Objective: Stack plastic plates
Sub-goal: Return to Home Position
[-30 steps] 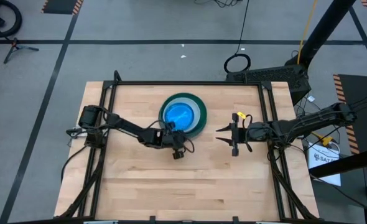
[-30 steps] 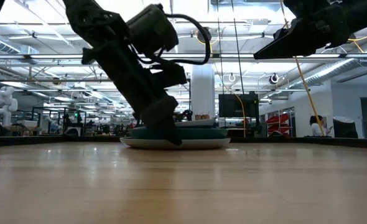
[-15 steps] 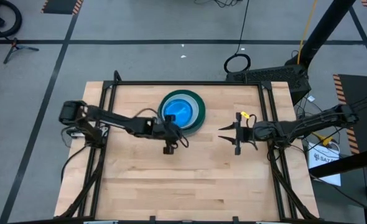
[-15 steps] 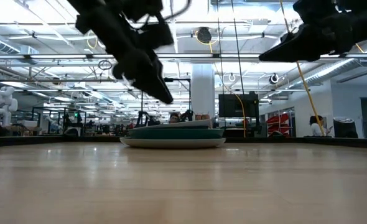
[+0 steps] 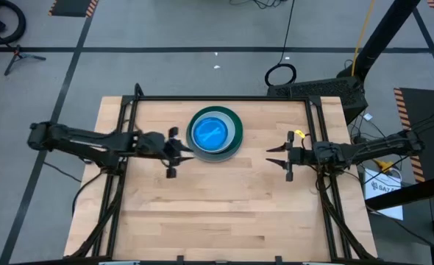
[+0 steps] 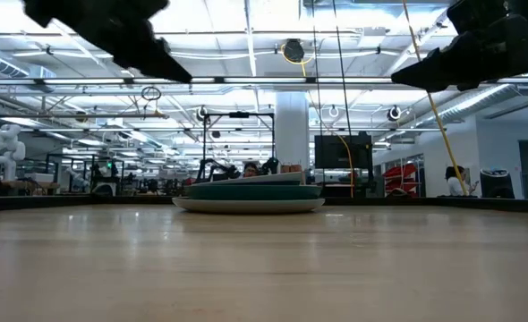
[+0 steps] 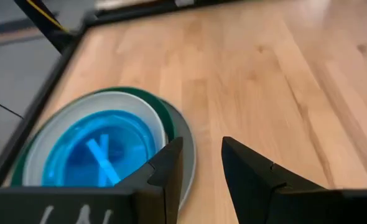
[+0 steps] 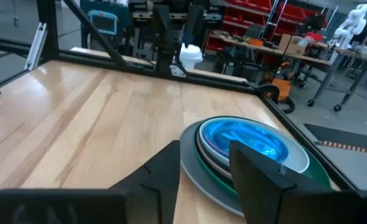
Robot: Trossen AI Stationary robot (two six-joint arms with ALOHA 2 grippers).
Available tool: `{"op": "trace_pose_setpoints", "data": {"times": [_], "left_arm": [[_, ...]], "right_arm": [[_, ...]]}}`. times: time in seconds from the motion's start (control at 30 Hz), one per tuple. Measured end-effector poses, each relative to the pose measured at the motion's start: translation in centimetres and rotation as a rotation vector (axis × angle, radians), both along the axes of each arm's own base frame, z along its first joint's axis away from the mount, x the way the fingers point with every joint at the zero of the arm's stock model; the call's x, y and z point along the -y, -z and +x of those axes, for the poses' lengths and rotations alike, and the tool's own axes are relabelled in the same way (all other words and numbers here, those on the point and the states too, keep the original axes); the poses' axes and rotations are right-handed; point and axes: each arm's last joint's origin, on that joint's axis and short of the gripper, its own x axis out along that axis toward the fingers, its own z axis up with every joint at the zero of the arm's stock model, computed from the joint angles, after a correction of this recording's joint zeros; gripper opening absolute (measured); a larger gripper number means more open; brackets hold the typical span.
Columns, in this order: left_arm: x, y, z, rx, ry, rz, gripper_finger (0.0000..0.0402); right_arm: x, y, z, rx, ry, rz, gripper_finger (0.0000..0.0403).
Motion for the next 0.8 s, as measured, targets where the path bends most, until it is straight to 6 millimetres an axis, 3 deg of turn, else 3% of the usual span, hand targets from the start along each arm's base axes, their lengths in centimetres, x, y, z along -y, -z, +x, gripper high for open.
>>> {"op": "trace_pose_setpoints", "data": {"times": [0.37,0.8], "left_arm": [[-0.2,-0.9,-6.5,0.217,-0.035,-0.008,0.0117],[-0.5,2.3,-11.1,0.353,-0.137,-0.067,0.0117]], "right_arm": [[0.1,-0.2,-0.7,0.022,-0.001,0.001,0.013],[0.0,-0.2,-0.8,0.016,-0.019,-0.001,0.013]]}}
